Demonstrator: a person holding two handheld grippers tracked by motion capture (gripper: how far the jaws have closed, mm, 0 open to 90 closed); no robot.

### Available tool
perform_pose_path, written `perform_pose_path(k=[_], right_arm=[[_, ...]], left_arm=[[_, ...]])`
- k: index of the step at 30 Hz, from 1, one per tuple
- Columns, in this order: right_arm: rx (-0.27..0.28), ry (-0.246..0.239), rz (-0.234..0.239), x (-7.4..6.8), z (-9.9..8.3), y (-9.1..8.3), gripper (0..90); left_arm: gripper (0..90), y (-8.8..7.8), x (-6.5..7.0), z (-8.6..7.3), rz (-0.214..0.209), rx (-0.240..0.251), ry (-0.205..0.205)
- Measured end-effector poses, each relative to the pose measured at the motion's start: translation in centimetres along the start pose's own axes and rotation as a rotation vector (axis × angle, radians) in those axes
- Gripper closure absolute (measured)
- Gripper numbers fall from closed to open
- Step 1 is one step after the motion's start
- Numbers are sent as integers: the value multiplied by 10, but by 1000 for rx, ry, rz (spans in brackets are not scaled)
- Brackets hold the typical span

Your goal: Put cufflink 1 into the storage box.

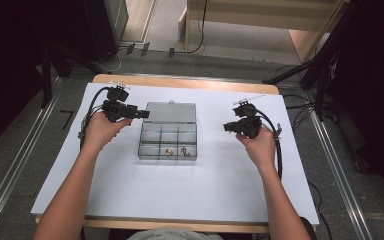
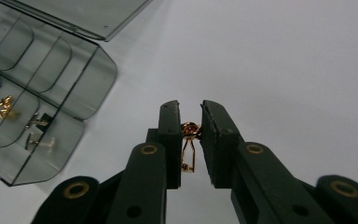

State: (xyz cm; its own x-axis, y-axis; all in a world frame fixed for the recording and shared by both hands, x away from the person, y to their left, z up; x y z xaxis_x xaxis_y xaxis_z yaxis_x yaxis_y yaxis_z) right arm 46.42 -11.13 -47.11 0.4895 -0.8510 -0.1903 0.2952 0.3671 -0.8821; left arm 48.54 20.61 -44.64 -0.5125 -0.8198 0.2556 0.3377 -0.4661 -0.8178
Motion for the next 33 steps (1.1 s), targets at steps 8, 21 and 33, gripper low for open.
perform_pose_path(k=[8, 21, 33], right_arm=[[3, -58, 29, -28, 7, 2, 799], [-2, -123, 72, -63, 15, 11, 798], [-3, -180, 117, -94, 19, 21, 799]], left_arm=[[360, -1, -1, -2, 3, 2, -2], [362, -1, 0, -5, 4, 1, -4], [363, 0, 0, -7, 10, 0, -7]])
Point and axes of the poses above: each handheld gripper's, and its own axes: y roughly forward along the jaws, z roughly out of its top, x roughly to its right, the point moved 9 cm from there along y, roughly forward along the jaws, and after that the axes turned 8 degrees about -x, right-handed, at the moved point
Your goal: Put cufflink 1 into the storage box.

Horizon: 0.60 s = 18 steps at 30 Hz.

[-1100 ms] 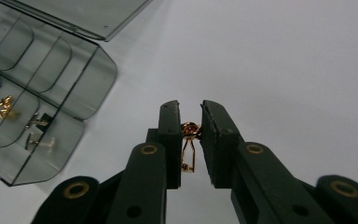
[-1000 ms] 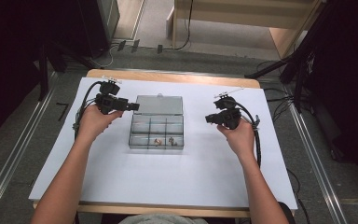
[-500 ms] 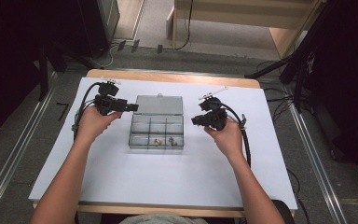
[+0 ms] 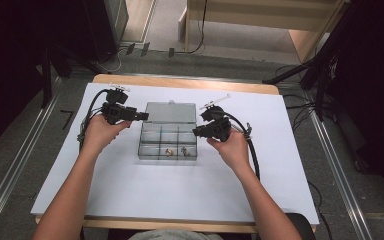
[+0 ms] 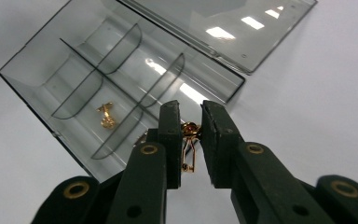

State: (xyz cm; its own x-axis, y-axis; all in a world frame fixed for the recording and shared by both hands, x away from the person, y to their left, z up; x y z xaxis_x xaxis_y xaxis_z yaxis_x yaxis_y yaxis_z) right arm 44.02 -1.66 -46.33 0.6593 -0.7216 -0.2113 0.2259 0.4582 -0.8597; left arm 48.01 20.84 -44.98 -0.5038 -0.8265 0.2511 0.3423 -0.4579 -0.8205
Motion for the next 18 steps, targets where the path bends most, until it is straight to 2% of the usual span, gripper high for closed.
perform_pose_path(k=[12, 18], right_arm=[[-17, -61, 24, -24, 6, 19, 799], [-24, -74, 36, -34, 7, 28, 799]], left_arm=[[384, 2, -2, -1, -7, -6, -17], [392, 4, -3, -2, -1, -18, -12]])
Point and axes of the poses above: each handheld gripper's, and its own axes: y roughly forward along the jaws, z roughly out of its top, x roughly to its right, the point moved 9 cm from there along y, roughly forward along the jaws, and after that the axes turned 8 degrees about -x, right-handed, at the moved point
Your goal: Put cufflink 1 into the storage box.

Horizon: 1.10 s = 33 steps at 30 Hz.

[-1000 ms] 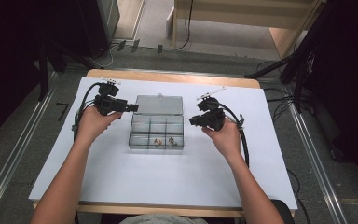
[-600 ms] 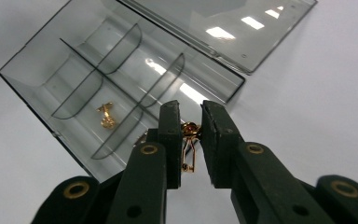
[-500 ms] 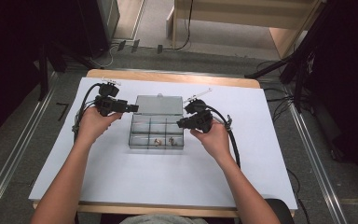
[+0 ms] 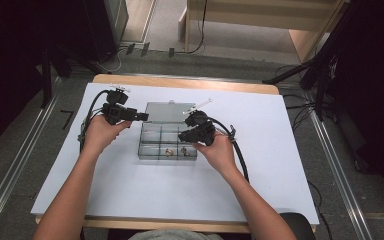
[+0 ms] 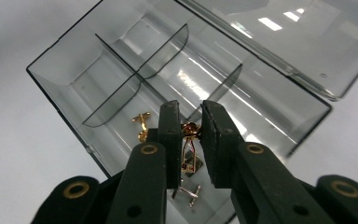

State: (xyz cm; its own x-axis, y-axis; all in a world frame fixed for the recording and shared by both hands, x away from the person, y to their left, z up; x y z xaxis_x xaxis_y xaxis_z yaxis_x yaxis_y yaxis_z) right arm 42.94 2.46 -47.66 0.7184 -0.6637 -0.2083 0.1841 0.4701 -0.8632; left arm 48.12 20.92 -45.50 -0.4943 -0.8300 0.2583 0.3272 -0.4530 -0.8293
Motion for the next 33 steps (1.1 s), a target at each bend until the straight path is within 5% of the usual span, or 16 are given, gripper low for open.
perform_pose_path(k=[33], right_arm=[[-85, -50, 54, -33, -3, 54, 791]], left_arm=[[392, 7, -1, -1, 16, -8, 9]])
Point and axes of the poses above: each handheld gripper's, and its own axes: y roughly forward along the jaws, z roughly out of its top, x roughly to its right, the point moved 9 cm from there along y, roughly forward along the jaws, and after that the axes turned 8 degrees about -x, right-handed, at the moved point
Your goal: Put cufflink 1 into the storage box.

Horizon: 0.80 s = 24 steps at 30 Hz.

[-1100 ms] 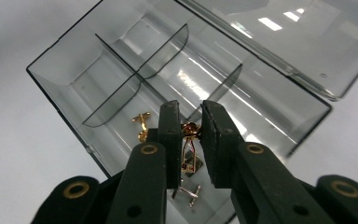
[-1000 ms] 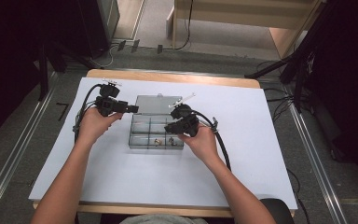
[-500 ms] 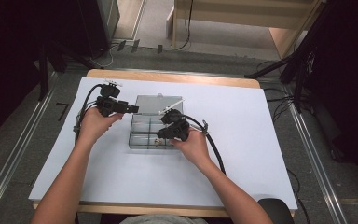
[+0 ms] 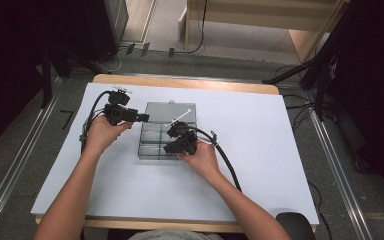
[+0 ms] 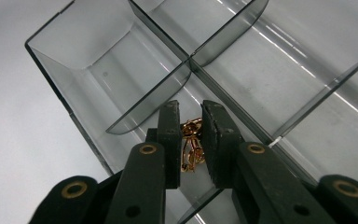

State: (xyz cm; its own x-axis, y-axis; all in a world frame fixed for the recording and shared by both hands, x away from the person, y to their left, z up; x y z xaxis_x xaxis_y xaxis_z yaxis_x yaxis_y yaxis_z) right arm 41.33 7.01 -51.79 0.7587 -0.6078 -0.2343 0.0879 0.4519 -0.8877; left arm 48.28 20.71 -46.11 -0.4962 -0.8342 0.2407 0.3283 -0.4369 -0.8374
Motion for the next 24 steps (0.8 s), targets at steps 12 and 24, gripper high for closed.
perform_pose_path(k=[12, 24], right_arm=[[4, 4, 22, 1, 1, 0, 708], [68, -2, 39, 2, 6, -19, 601]], left_arm=[[388, 3, -1, -1, 4, -10, -4], [383, 2, 0, 0, 0, -10, -5]])
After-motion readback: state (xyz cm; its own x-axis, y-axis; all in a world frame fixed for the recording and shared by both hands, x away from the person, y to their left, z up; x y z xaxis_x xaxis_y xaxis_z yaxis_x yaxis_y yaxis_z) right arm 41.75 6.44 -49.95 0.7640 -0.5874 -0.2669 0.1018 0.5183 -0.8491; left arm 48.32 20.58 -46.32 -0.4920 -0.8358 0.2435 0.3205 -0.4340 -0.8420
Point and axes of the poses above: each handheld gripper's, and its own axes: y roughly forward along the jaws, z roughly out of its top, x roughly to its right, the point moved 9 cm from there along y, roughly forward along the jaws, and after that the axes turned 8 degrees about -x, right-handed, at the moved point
